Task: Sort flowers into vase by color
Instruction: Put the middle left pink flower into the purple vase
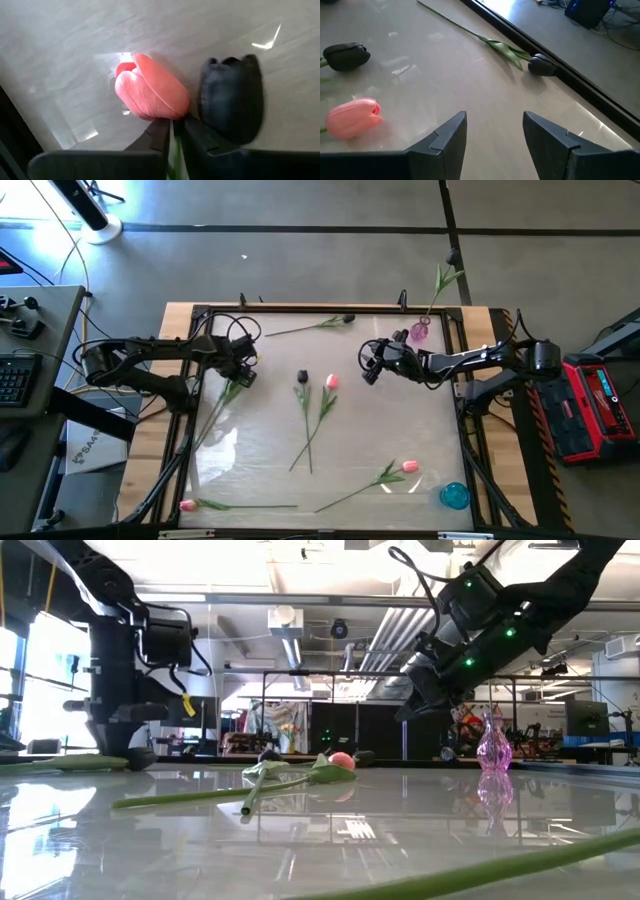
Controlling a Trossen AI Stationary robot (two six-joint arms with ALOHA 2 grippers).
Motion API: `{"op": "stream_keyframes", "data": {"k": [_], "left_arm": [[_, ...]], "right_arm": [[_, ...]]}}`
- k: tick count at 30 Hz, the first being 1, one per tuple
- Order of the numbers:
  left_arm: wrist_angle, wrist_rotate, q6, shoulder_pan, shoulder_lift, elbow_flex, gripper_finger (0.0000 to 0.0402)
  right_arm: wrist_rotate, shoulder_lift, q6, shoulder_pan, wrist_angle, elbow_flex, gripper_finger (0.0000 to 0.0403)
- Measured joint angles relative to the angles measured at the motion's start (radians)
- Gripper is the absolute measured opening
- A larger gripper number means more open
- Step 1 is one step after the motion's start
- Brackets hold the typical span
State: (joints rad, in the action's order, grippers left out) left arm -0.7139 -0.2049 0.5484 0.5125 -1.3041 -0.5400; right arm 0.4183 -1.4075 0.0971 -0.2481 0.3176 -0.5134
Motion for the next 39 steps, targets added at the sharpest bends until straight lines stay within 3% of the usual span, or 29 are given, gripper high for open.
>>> {"op": "stream_keyframes", "data": {"k": [19, 23, 28, 35, 39], "left_arm": [[-0.002, -0.112, -0.070, -0.045, 0.240, -0.120, 0.0001], [0.130, -0.111, -0.152, -0.090, 0.275, -0.120, 0.0000], [0.395, -0.079, -0.251, -0.130, 0.274, -0.120, 0.0000], [0.737, 0.041, -0.410, -0.165, 0.185, -0.121, 0.0000], [0.929, 0.109, -0.471, -0.170, 0.100, -0.121, 0.0000]], "right_arm": [[0.000, 0.000, 0.020, 0.000, 0.001, 0.000, 0.0184], [-0.015, 0.000, 0.059, 0.000, 0.044, 0.000, 0.0184], [-0.130, 0.000, 0.038, 0.000, 0.129, 0.000, 0.0184], [-0.295, 0.000, 0.028, 0.000, 0.199, 0.000, 0.0184], [-0.323, 0.000, 0.049, 0.001, 0.226, 0.000, 0.0184]]}}
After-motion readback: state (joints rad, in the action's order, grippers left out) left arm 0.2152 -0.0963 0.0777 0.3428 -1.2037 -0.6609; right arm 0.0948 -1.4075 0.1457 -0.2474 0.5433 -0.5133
